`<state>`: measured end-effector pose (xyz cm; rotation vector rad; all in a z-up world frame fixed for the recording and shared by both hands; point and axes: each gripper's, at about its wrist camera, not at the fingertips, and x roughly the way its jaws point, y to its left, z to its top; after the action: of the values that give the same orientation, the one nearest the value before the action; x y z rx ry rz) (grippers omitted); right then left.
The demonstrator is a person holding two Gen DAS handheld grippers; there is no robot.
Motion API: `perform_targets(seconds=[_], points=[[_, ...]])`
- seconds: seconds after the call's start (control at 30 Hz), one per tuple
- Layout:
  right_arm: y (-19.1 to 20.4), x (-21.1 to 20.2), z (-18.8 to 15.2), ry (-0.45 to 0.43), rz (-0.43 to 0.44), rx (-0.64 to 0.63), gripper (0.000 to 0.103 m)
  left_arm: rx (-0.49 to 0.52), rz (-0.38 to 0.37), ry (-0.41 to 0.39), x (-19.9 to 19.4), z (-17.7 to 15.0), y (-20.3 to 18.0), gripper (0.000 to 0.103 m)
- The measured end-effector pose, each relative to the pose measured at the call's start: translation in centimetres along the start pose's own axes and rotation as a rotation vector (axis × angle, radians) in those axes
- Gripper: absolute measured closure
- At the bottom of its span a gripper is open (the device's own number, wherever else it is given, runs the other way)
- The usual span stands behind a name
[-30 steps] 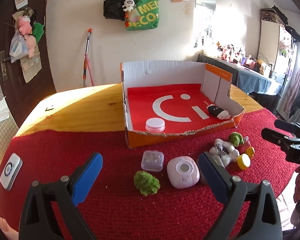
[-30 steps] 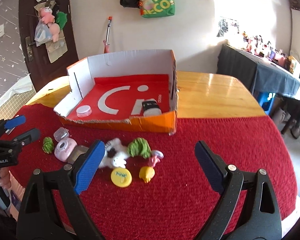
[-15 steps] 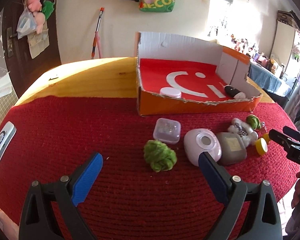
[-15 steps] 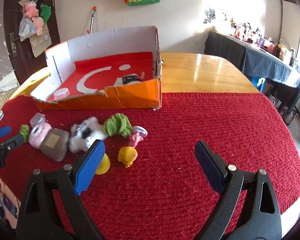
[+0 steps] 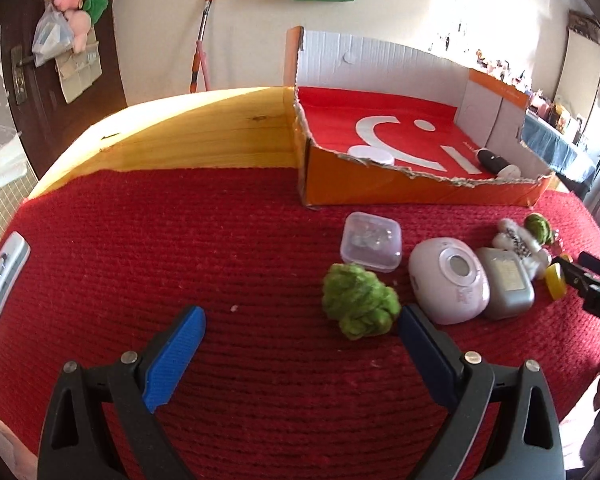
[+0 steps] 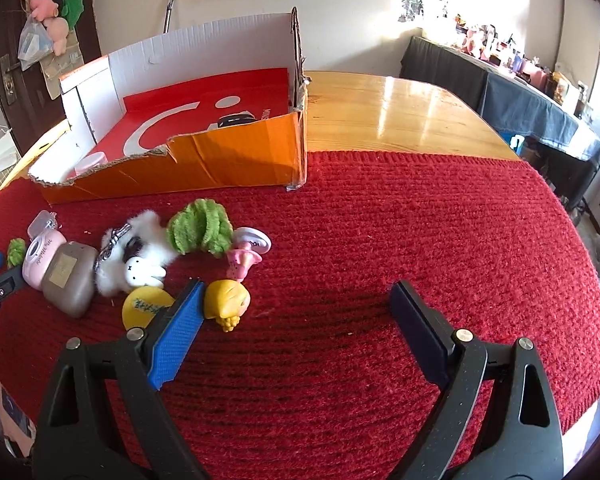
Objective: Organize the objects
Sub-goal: 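Grasp the green yarn ball with the left gripper while the right grasps the pink-and-yellow toy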
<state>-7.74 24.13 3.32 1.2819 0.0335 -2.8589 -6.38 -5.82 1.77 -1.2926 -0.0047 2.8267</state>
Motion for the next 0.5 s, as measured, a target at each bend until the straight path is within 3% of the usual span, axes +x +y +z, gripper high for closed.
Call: perform_targets(seconds=[0.13,0.33,0.5], points=[[-0.8,-0.1,0.0,0.007,-0.012,0.008,0.011,0.012,0.024,-0.005,0.0,0.1,0.6,0.005],[-0.6,0.0,0.3,0.014,0.013,-0.008,0.011,0.073,-0.029,-0.003,0.2,0.4,-0.7,0.016],[0.3,0.3,0.6,0.008,0.018,-0.032,0.013,0.096,-0.064,-0.011,0.3,0.6,-1.6,0.031]])
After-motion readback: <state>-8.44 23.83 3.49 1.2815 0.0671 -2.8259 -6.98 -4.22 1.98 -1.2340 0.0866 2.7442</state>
